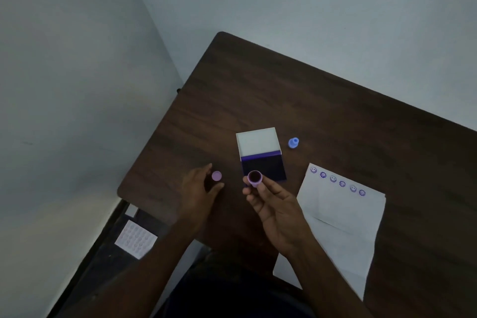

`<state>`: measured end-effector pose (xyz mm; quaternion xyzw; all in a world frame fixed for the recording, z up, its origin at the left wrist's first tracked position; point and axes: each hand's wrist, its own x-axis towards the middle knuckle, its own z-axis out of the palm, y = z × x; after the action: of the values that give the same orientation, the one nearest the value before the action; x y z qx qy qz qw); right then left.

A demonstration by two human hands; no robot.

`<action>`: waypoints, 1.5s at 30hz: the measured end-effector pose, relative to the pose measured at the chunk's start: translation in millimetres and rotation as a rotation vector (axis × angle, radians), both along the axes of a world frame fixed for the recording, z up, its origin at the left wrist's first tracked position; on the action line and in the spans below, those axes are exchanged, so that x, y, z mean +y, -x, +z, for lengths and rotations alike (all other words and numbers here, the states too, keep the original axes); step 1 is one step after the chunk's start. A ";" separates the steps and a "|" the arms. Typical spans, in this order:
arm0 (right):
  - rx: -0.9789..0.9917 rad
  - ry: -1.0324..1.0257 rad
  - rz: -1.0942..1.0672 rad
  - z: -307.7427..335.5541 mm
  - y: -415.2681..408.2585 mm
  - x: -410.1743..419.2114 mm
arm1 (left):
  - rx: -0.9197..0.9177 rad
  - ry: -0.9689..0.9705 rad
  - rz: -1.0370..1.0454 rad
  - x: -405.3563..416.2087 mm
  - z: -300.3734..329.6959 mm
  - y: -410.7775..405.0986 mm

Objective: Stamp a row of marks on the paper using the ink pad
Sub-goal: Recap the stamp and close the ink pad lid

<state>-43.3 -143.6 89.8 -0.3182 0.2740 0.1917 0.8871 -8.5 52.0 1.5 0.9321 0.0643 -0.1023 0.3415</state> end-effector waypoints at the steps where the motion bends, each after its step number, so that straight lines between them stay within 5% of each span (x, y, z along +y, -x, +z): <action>1: 0.007 0.001 -0.002 0.5 -0.4 0.6 | 0.004 0.003 -0.006 -1.2 -2.0 -1.0; 15: -0.002 -0.040 0.023 6.6 -1.1 4.1 | -0.078 -0.013 0.013 -8.4 -18.2 -8.2; 22: 0.001 -0.086 -0.005 6.4 -2.2 4.4 | 0.083 0.390 0.186 -11.1 26.9 -3.1; 29: 0.031 -0.106 -0.022 0.1 -1.7 7.2 | 0.048 0.635 0.166 -11.8 78.5 12.3; 45: -0.055 0.054 0.106 -2.9 1.1 20.9 | -0.052 0.470 -0.040 -14.0 110.0 22.3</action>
<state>-44.4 -122.7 86.9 -0.3614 0.2373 0.2219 0.8740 -30.8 38.0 111.5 0.8303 0.0112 -0.0972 0.5487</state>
